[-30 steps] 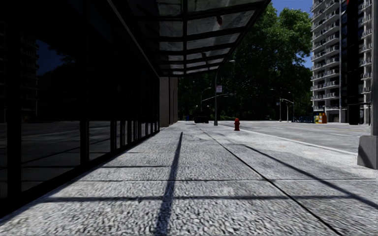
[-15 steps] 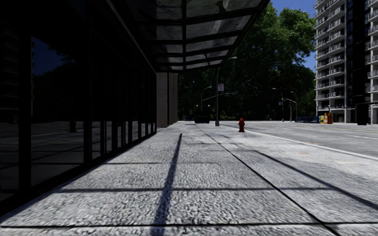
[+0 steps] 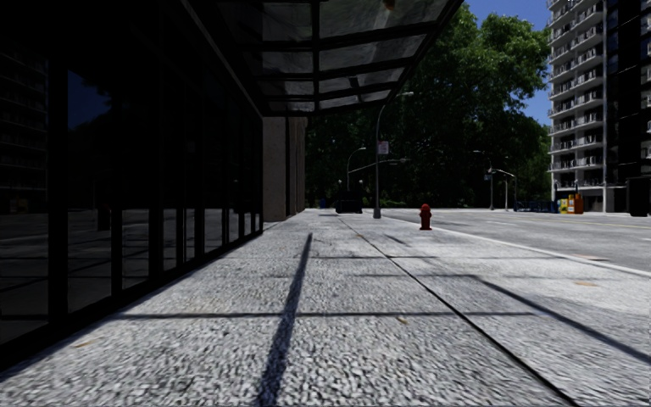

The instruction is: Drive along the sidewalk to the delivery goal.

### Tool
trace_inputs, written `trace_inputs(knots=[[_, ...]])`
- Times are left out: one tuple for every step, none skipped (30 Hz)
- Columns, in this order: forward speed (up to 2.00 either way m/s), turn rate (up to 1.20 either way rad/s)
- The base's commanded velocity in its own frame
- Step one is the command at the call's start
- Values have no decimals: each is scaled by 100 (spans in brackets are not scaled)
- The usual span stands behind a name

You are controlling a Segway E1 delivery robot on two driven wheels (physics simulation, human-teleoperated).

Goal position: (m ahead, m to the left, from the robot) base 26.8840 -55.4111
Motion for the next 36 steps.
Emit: trace_inputs(knots=[[200, 0], [200, 0], [200, 0], [200, 0], [200, 0], [200, 0], [200, 0], [200, 0], [200, 0], [200, 0], [200, 0], [200, 0], [200, 0], [200, 0], [200, 0], [200, 0], [200, 0], [200, 0], [200, 0], [200, 0], [200, 0], [200, 0], [200, 0], [200, 0], [200, 0], [200, 0], [200, 0], [200, 0], [200, 0], [200, 0], [200, 0], [200, 0], [200, 0], [200, 0], [200, 0], [200, 0]])
